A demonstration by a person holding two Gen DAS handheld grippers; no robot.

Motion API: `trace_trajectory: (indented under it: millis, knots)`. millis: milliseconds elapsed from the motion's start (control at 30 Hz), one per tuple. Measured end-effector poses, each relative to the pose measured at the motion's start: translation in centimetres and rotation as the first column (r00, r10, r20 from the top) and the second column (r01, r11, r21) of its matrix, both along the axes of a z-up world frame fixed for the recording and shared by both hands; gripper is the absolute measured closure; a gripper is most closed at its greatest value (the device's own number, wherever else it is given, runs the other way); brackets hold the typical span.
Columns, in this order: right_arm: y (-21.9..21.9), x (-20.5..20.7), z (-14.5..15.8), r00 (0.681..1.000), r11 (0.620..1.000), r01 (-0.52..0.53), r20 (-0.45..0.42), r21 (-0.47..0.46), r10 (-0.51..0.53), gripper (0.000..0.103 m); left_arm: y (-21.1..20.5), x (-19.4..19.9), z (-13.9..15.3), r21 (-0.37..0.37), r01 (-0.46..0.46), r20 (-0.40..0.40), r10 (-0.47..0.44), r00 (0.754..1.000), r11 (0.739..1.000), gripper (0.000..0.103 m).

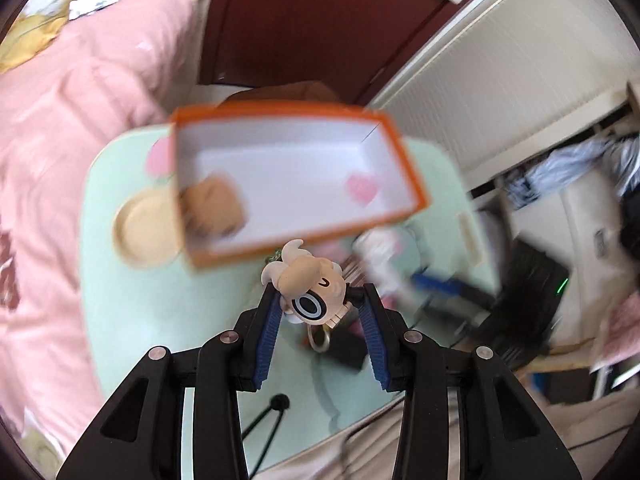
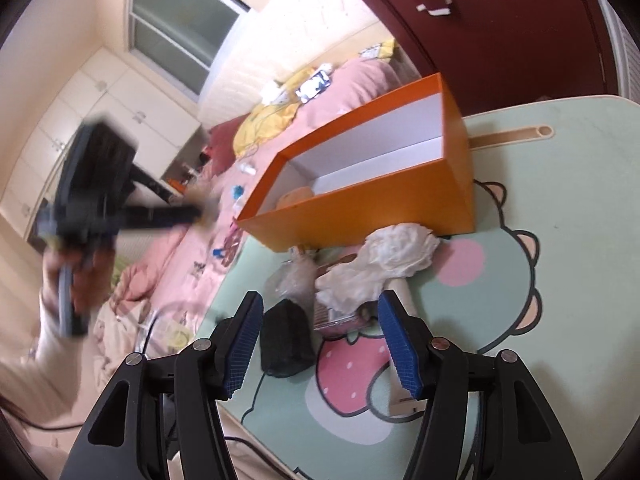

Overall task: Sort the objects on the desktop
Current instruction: 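Lift the doll figure out and set it on the table with the left gripper, then reach into the box and grasp the pink heart piece with the right gripper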

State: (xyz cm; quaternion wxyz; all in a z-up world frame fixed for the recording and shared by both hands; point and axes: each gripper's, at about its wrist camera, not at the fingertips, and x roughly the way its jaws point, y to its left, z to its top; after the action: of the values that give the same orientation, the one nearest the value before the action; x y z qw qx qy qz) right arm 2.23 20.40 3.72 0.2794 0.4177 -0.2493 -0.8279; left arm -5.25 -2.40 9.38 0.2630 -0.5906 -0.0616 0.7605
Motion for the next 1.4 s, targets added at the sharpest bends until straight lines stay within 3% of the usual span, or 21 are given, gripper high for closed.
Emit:
trace_trajectory:
  millis: [267,533,600,667,700,767,967,1133,1267,1400]
  knots:
    - [0.2,-0.2,-0.4,1.000,0.999,0.028,0.009,0.037,-0.028,0.043,1.1,4.5,-5.7,-0.082,0.011,-0.094,-0.018,0.995,0.997,0.062]
    - [-0.3,-0.4,0.5,0.999,0.999,0.042,0.006,0.034,-0.042,0.043,2.6,4.8,-7.0,-0.106,-0.041,-0.234,0.016,0.972,0.994,0.061]
    - [-0.5,-0.3,0.6,0.999,0.998,0.045,0.007,0.035,-0.045,0.043,2.4,5.0,-6.7,-0.108,-0.056,-0.273,0.024,0.962,0.993,0.057]
    - [-0.6,-0.2,0.9,0.999,0.998,0.046,0.008,0.045,-0.046,0.043,2.1,5.5,-6.1,-0.114,-0.074,-0.336,0.032,0.941,0.991,0.035]
    - [-0.6,-0.3,1.0,0.999,0.998,0.045,0.007,0.051,-0.046,0.043,2.0,5.9,-5.7,-0.115,-0.084,-0.375,0.035,0.926,0.990,0.029]
    - [-0.6,-0.5,1.6,0.999,0.997,0.037,0.005,0.064,-0.038,0.043,1.8,6.8,-4.9,-0.115,-0.095,-0.453,0.033,0.891,0.989,0.026]
    - [-1.6,-2.6,4.9,1.000,0.982,-0.025,0.004,0.189,0.024,0.043,1.5,7.9,-4.9,-0.163,-0.167,-0.532,0.056,0.845,0.972,0.023]
    - [-3.1,-7.7,5.3,0.983,0.945,-0.118,0.170,0.306,0.068,0.043,0.0,7.9,-5.9,-0.120,-0.255,-0.540,0.153,0.828,0.960,0.023]
    - [-4.4,-11.7,5.5,0.949,0.901,-0.204,0.303,0.384,0.086,0.041,-1.3,8.5,-5.8,-0.039,-0.289,-0.570,0.217,0.793,0.956,0.023]
    - [-5.6,-15.8,5.8,0.898,0.845,-0.296,0.431,0.445,0.088,0.038,-1.4,8.7,-6.0,-0.068,-0.296,-0.599,0.199,0.776,0.953,0.023]
